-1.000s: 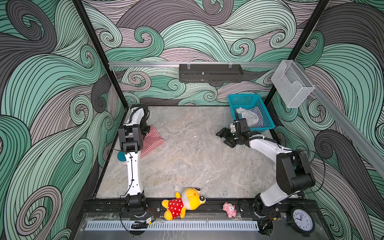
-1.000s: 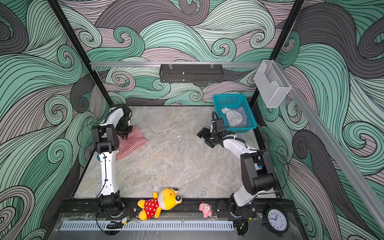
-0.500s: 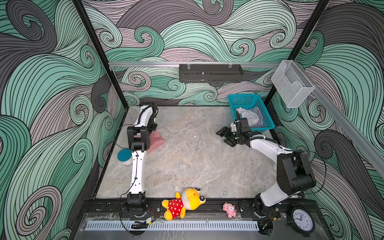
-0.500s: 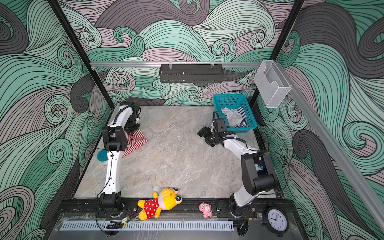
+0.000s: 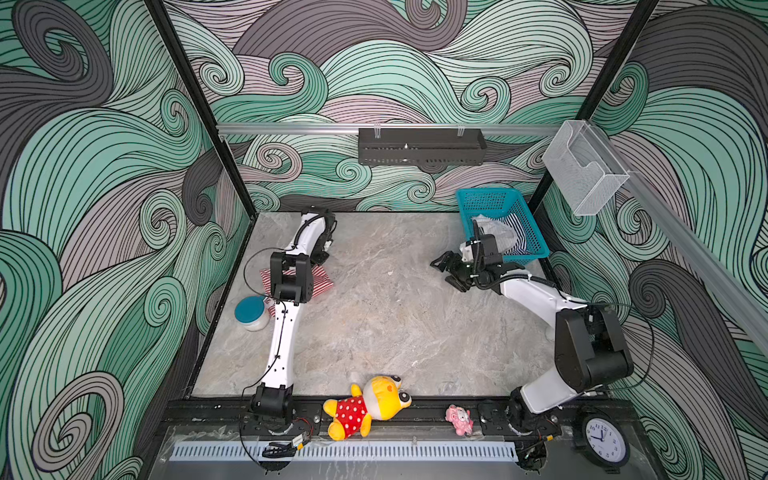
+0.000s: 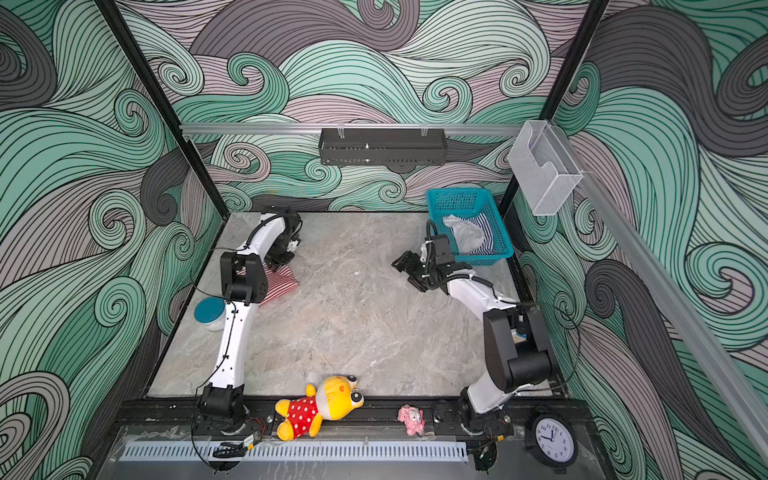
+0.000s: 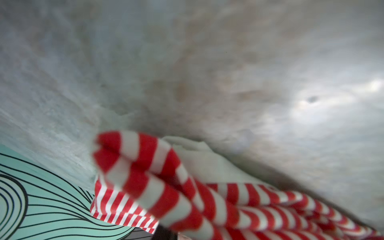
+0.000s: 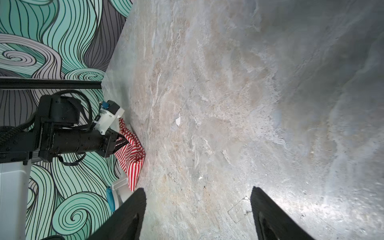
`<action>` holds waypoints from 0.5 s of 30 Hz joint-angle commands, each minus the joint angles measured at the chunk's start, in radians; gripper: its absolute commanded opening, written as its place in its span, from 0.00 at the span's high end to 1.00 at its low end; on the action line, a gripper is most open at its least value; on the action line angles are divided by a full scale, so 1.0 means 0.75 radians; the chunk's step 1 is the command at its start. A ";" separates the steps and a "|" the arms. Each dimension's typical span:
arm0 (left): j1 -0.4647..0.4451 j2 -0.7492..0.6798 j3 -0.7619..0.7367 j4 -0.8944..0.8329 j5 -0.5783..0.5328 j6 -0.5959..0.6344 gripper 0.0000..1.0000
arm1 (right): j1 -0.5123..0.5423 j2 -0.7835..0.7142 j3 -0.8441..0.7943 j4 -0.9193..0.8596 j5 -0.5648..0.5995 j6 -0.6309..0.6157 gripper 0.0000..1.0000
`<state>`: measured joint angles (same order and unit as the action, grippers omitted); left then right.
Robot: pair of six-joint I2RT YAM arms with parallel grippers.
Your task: Fold and stack the tank tops
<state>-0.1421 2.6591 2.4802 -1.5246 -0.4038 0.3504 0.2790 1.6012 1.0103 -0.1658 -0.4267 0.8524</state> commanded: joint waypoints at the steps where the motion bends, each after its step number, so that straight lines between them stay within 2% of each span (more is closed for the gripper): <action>1: -0.063 -0.023 -0.106 0.067 0.028 0.128 0.77 | 0.087 0.066 0.054 0.051 -0.038 0.034 0.20; 5: -0.110 -0.118 -0.280 0.209 0.010 0.240 0.78 | 0.172 0.139 0.084 0.100 -0.040 0.071 0.20; 9: -0.135 -0.228 -0.447 0.292 0.064 0.351 0.78 | 0.218 0.194 0.099 0.141 -0.050 0.104 0.20; 15: -0.144 -0.398 -0.598 0.438 0.108 0.400 0.78 | 0.234 0.213 0.108 0.149 -0.060 0.105 0.20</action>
<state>-0.2455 2.4237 2.0541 -1.2919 -0.3992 0.6041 0.4503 1.7607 1.0618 -0.0765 -0.4618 0.9119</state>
